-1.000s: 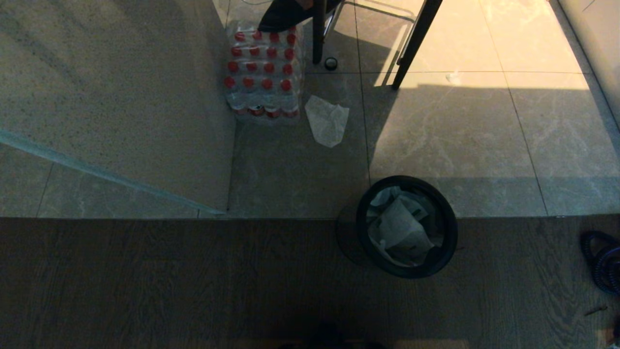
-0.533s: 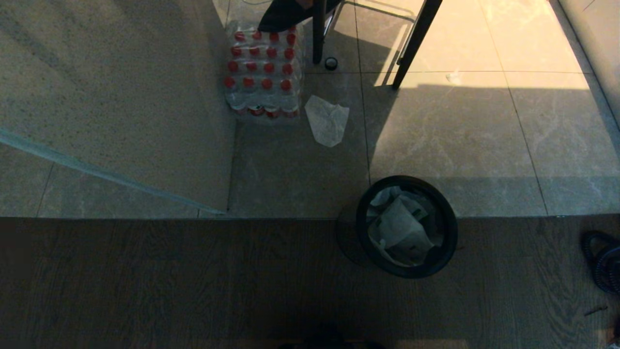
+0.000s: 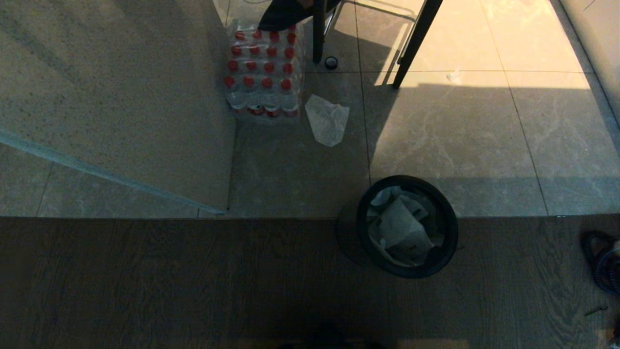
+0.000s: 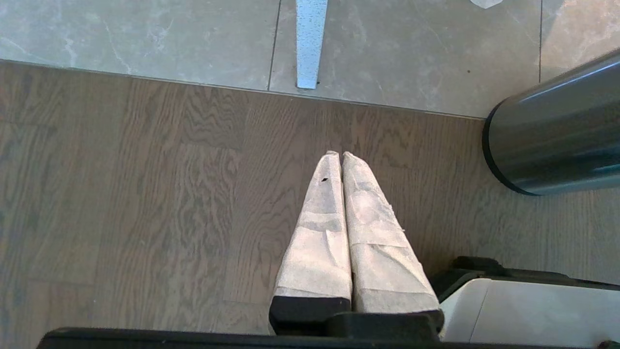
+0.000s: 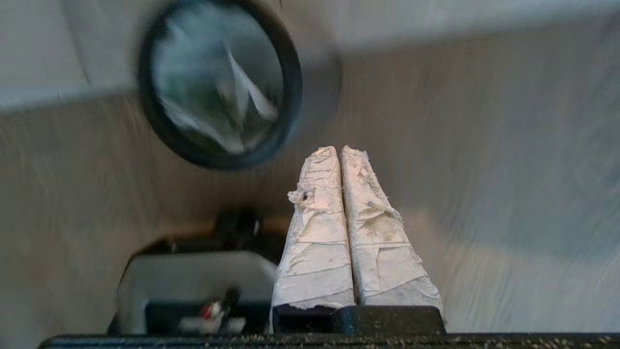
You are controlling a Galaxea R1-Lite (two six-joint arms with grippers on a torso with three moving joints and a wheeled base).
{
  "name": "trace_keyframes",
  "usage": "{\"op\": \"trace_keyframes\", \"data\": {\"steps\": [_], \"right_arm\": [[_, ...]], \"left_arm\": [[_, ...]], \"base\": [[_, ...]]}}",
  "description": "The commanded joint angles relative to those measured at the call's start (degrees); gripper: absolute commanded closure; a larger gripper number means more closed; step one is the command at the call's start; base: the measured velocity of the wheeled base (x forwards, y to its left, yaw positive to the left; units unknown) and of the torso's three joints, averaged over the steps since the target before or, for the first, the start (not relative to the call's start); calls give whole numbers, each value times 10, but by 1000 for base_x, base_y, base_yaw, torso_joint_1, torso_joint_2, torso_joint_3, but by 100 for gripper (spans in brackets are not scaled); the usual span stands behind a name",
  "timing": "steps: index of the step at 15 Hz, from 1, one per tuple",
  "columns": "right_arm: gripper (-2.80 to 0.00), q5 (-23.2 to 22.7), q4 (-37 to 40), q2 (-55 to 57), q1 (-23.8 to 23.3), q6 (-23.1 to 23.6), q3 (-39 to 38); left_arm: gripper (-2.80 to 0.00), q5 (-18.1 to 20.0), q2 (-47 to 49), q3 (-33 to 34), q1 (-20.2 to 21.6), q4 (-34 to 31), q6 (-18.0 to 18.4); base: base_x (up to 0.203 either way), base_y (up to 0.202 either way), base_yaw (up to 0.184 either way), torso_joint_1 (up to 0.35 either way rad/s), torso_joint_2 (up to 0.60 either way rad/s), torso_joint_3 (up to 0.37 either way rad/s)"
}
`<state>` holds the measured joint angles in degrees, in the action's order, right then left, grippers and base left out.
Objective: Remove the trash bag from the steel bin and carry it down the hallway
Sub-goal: Place the outer trash can on the ground
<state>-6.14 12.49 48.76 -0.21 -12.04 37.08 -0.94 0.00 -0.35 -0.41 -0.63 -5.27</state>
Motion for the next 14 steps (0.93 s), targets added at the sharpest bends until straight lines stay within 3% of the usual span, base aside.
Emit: {"op": "trace_keyframes", "data": {"steps": [1,4,7,10,14], "right_arm": [[0,-4,-86,204,-3,-15,-19],[0,-10,-265,451,-11,-35,-39],[0,-15,-401,579,-4,-49,-36],[0,-16,-434,614,4,-54,-7],[0,-14,-407,549,5,-53,-5]], "left_arm": [[0,0,0,0,0,0,-1],[0,0,0,0,0,0,0],[0,0,0,0,0,0,-1],[0,0,0,0,0,0,-1],[0,-1,0,0,0,0,-1]], "base": [[0,0,0,0,0,0],[0,0,0,0,0,0],[0,0,0,0,0,0],[0,0,0,0,0,0],[0,0,0,0,0,0]]}}
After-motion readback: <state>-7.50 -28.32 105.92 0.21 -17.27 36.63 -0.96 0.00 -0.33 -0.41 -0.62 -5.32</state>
